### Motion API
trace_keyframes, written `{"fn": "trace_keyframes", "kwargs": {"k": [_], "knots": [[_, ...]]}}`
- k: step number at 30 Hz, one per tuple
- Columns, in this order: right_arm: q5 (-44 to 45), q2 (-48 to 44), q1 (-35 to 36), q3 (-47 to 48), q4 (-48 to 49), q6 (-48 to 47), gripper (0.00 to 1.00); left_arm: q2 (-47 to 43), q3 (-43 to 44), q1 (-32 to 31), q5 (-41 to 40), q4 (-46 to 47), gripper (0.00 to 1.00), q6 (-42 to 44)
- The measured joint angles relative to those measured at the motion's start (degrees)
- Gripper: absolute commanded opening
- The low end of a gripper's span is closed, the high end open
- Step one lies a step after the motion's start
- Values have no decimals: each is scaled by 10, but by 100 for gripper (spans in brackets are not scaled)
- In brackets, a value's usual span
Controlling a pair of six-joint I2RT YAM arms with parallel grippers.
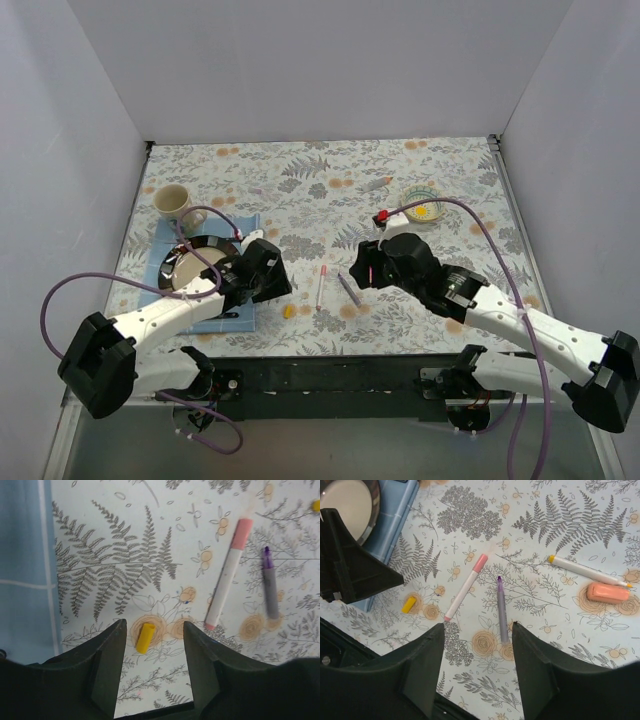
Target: Insert the pens into the pen caps
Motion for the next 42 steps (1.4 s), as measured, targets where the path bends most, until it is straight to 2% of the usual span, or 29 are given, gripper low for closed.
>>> {"fn": "trace_keyframes", "kwargs": {"k": [6,17,24,26,31,37,42], "knots": [[-39,81,-10,-10,27,-20,50,-11,-30,0,3,-9,48,-9],[-51,234,-14,-17,57,-59,40,-152,-48,0,22,17,51,7],[-50,308,-16,-15,68,-72,34,-177,-48,0,21,16,51,9],[-50,311,-16,-13,77,-71,29,-183,-48,0,16,13,51,10],[-47,315,-16,-13,85,-72,1,-200,-40,0,-5,-3,56,7],[-54,299,-16,-28,107,-79,1,-199,-6,0,-8,8,57,3],[-67,220,-16,-67,143,-84,1,-138,-1,0,31,72,56,4]]}}
